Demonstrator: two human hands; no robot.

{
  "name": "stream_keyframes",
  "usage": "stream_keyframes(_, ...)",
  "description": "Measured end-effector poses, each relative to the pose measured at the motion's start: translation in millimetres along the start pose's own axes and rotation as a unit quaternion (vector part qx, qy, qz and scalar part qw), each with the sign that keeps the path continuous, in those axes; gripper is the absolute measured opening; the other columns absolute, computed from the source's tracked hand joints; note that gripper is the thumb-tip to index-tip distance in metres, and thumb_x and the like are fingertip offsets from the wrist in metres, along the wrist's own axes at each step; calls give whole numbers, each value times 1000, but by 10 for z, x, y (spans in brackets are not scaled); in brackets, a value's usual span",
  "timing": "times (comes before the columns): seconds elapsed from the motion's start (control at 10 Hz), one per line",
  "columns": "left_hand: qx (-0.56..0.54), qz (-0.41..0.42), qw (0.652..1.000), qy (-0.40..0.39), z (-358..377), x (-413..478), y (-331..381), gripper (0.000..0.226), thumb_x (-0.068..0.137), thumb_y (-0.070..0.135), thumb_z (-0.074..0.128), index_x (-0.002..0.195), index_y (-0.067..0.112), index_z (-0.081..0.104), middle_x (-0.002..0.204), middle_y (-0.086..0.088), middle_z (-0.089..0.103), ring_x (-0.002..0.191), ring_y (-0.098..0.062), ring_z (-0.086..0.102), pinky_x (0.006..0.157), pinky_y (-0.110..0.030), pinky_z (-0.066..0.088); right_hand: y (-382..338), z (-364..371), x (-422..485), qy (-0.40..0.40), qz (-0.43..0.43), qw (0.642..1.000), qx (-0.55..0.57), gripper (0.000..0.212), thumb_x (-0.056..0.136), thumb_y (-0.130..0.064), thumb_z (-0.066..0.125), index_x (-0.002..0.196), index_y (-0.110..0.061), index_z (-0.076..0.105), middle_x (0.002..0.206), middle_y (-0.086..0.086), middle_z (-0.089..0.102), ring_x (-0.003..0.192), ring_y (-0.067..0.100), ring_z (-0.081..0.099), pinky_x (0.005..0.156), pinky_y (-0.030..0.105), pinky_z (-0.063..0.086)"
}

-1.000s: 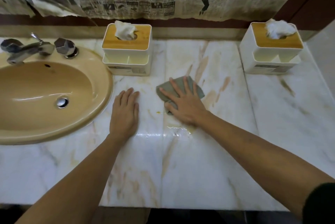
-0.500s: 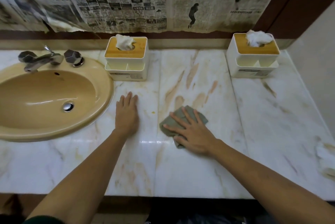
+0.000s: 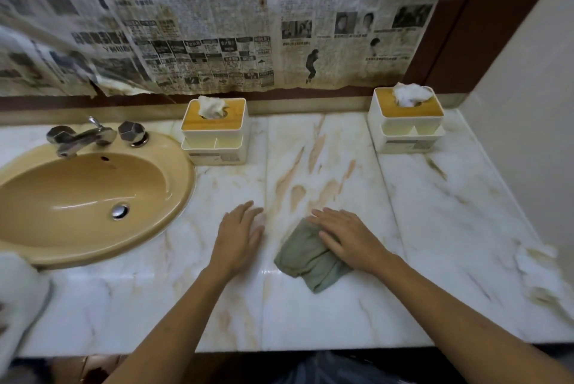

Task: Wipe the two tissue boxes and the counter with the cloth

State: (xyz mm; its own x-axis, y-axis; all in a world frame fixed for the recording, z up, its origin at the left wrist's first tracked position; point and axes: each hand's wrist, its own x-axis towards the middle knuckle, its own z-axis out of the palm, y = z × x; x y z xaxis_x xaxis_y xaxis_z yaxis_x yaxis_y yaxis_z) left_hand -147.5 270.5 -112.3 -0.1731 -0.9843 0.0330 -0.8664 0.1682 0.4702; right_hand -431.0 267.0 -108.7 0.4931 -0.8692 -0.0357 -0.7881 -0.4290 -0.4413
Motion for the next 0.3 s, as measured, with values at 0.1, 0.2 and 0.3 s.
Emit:
stream_keyframes(0.1,17,56,998,0,-73,-93,161,37,100,27,53,136,19,55,149,-4,45,135,-24,43,115,-40,28,2,101,-187,-11,71,997,-7,48,104,-30,39,152,-35,35,162,-9,27,150,18,23,119,37,17)
stream_keyframes(0.2,29,103,994,-8,24,-357,269,33,99,30,49,127,20,63,140,-1,56,130,-22,53,112,-36,28,53,252,-613,43,73,996,-16,43,104,-33,33,146,-40,42,159,-20,15,148,18,30,116,31,15)
stream_keyframes(0.3,-12,146,985,-90,-63,-622,328,37,105,37,31,113,32,67,113,10,72,105,-13,70,97,-28,36,-346,251,-733,92,45,983,155,48,103,-42,8,136,-48,41,150,-44,14,143,-3,32,110,20,20)
